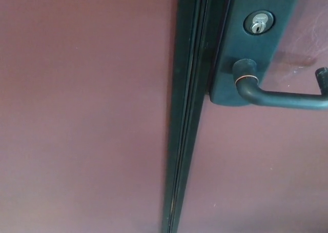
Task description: The robot walks towards the door handle and put its right hand on it and twist the handle
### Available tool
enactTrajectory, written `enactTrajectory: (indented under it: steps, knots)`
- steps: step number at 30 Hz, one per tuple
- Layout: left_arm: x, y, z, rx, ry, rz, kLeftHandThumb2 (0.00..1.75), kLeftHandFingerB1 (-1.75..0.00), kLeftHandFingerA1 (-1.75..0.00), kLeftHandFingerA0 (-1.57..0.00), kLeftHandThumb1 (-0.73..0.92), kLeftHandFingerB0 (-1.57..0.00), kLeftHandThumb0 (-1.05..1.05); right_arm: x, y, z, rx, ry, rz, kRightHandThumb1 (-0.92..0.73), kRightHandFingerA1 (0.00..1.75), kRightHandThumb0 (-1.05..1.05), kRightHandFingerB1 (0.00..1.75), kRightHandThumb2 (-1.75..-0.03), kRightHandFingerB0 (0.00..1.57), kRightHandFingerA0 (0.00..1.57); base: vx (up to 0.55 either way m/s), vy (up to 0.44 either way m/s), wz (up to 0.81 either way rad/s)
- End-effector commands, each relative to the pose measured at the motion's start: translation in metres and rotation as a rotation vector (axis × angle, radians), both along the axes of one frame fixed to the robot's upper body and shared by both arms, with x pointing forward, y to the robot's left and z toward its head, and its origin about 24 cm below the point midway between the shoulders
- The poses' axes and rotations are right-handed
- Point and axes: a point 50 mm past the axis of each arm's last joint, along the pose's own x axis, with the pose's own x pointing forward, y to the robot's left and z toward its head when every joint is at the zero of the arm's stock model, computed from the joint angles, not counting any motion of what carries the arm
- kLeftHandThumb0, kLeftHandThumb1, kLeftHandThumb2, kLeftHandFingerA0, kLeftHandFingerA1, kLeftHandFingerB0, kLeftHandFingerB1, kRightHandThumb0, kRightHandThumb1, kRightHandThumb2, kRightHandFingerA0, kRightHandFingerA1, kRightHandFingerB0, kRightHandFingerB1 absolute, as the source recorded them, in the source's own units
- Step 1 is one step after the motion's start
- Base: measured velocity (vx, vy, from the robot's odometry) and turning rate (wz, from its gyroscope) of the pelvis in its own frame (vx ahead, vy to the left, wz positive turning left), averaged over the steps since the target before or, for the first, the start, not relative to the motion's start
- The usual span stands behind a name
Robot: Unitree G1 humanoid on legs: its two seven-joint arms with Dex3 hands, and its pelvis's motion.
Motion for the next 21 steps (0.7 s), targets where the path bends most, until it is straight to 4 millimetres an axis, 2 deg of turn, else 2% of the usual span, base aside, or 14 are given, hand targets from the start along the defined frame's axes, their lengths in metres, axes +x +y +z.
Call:
enactTrajectory:
  steps: [1, 5, 6, 7, 8, 9, 10, 11, 12, 13, 14, 15, 17, 21]
  knots:
    - [0.002, -0.016, -0.01, -0.059, 0.003, -0.004, 0.57, -0.41, -0.48, -0.71, 0.55, -0.54, -0.36, -0.081, -0.011, -0.066, 0.203, -0.011, -0.021, -0.43, 0.27, -0.69, 0.26, -0.82, 0.09, 0.01, 0.0, 0.0, 0.0]
    - [0.007, -0.022, -0.012, -0.079, -0.022, -0.006, 0.57, -0.41, -0.48, -0.7, 0.55, -0.54, -0.37, -0.08, -0.02, -0.117, 0.283, 0.199, -0.115, -0.43, 0.3, -0.68, 0.27, -0.78, 0.08, 0.04, 0.0, 0.0, 0.0]
    - [0.009, -0.023, -0.012, -0.094, -0.035, 0.001, 0.57, -0.41, -0.48, -0.69, 0.55, -0.54, -0.38, -0.075, -0.025, -0.15, 0.32, 0.285, -0.188, -0.44, 0.35, -0.7, 0.28, -0.78, 0.1, 0.04, 0.0, 0.0, 0.0]
    - [0.01, -0.024, -0.012, -0.097, -0.04, 0.003, 0.57, -0.41, -0.48, -0.69, 0.55, -0.54, -0.38, -0.074, -0.025, -0.159, 0.33, 0.301, -0.208, -0.54, 0.3, -0.67, 0.24, -0.57, 0.14, 0.11, 0.0, 0.0, 0.0]
    - [0.011, -0.024, -0.011, -0.101, -0.048, 0.006, 0.57, -0.41, -0.48, -0.69, 0.55, -0.54, -0.38, -0.07, -0.024, -0.173, 0.353, 0.313, -0.245, -0.45, 0.41, -0.75, 0.36, -0.78, 0.08, 0.11, 0.0, 0.0, 0.0]
    - [0.012, -0.023, -0.011, -0.102, -0.052, 0.007, 0.57, -0.41, -0.48, -0.69, 0.55, -0.54, -0.38, -0.067, -0.023, -0.182, 0.369, 0.317, -0.265, -0.45, 0.41, -0.75, 0.36, -0.78, 0.08, 0.11, 0.0, 0.0, 0.0]
    - [0.012, -0.023, -0.01, -0.103, -0.059, 0.011, 0.57, -0.41, -0.48, -0.69, 0.55, -0.55, -0.38, -0.062, -0.02, -0.197, 0.395, 0.328, -0.297, -0.31, 0.49, -0.35, 0.46, -0.91, 0.0, 0.02, 0.0, 0.0, 0.0]
    - [0.012, -0.023, -0.01, -0.103, -0.059, 0.012, 0.57, -0.41, -0.48, -0.7, 0.55, -0.55, -0.39, -0.058, -0.018, -0.213, 0.419, 0.344, -0.33, -0.32, 0.48, -0.35, 0.46, -0.91, 0.0, 0.02, 0.0, 0.0, 0.0]
    - [0.012, -0.023, -0.01, -0.102, -0.06, 0.013, 0.57, -0.41, -0.49, -0.7, 0.56, -0.55, -0.38, -0.052, -0.015, -0.231, 0.447, 0.374, -0.365, -0.58, 0.32, -0.61, 0.3, -0.59, 0.22, 0.21, 0.0, 0.0, 0.0]
    - [0.013, -0.023, -0.01, -0.101, -0.062, 0.014, 0.57, -0.41, -0.49, -0.7, 0.56, -0.55, -0.38, -0.047, -0.012, -0.244, 0.467, 0.403, -0.394, -0.58, 0.32, -0.61, 0.3, -0.59, 0.22, 0.21, 0.0, 0.0, 0.0]
    - [0.015, -0.023, -0.01, -0.099, -0.067, 0.016, 0.57, -0.41, -0.49, -0.7, 0.56, -0.55, -0.38, -0.038, -0.008, -0.264, 0.483, 0.449, -0.421, -0.35, 0.5, -0.32, 0.48, -0.93, 0.07, 0.07, 0.0, 0.0, 0.0]
    - [0.014, -0.023, -0.01, -0.098, -0.066, 0.019, 0.57, -0.41, -0.49, -0.7, 0.56, -0.55, -0.38, -0.035, -0.005, -0.273, 0.483, 0.474, -0.428, -0.36, 0.5, -0.31, 0.48, -0.93, 0.07, 0.08, 0.0, 0.0, 0.0]
    - [0.013, -0.023, -0.01, -0.098, -0.063, 0.019, 0.57, -0.41, -0.49, -0.7, 0.56, -0.54, -0.38, -0.02, 0.01, -0.311, 0.462, 0.589, -0.438, -0.37, 0.5, -0.31, 0.48, -0.94, 0.07, 0.08, 0.0, 0.0, 0.0]
    - [0.014, -0.025, -0.011, -0.092, -0.055, 0.004, 0.57, -0.41, -0.49, -0.7, 0.56, -0.55, -0.38, -0.007, 0.025, -0.358, 0.434, 0.74, -0.483, -0.39, 0.5, -0.31, 0.48, -0.95, 0.07, 0.07, 0.0, 0.0, 0.0]
